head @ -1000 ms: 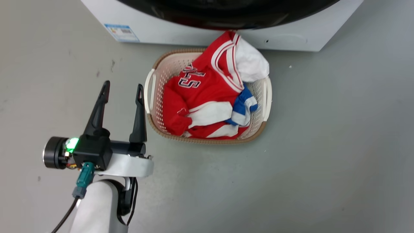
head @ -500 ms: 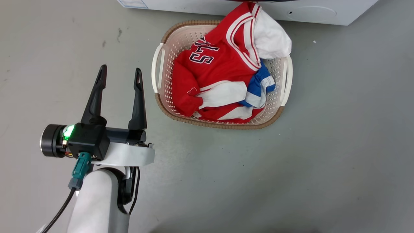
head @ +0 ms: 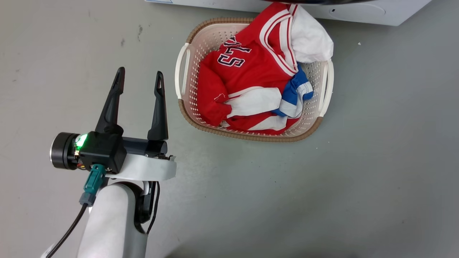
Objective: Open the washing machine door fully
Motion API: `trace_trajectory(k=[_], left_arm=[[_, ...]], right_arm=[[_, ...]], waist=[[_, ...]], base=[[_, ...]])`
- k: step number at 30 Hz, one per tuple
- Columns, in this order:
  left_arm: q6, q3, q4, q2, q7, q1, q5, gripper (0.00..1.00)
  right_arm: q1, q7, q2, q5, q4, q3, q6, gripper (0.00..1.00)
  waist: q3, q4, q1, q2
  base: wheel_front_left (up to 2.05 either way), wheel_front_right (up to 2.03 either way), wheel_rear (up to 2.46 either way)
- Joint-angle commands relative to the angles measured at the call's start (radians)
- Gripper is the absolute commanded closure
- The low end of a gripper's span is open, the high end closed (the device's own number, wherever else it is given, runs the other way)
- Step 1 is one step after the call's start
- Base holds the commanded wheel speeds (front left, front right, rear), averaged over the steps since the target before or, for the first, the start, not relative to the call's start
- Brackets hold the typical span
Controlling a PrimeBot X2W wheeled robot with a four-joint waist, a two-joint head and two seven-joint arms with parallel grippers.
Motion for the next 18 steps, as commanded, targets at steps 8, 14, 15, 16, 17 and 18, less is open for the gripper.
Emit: trace_trajectory(k=[8,14,15,16,17,18], left_arm=[[0.000,0.015,0.010,-0.003,-0.003,0.019,0.008,0.00],[-0.004,0.027,0.014,-0.003,-0.003,0.039,0.016,0.00],[-0.004,0.028,0.015,-0.003,-0.003,0.042,0.017,0.00],[-0.004,0.028,0.015,-0.003,-0.003,0.046,0.017,0.00],[-0.003,0.030,0.016,-0.003,-0.003,0.052,0.018,0.00],[-0.002,0.032,0.017,-0.003,-0.003,0.057,0.018,0.00]], right_arm=[[0.097,0.070,0.037,0.003,-0.056,0.054,0.002,1.00],[0.167,0.093,0.038,0.010,-0.085,0.068,0.002,1.00],[0.180,0.100,0.037,0.010,-0.091,0.072,0.002,1.00],[0.192,0.106,0.036,0.011,-0.097,0.075,0.002,1.00],[0.205,0.110,0.037,0.014,-0.105,0.077,0.002,1.00],[0.219,0.114,0.037,0.017,-0.114,0.078,0.002,1.00]], waist=[[-0.058,-0.022,-0.0001,0.0000],[-0.107,-0.039,-0.0001,0.0000],[-0.113,-0.041,-0.0001,0.0000],[-0.119,-0.042,-0.0001,0.0000],[-0.126,-0.044,-0.0001,0.0000],[-0.132,-0.046,-0.0001,0.0000]], base=[[0.00,0.00,0.00],[0.00,0.00,0.00],[0.00,0.00,0.00],[0.00,0.00,0.00],[0.00,0.00,0.00],[0.00,0.00,0.00]])
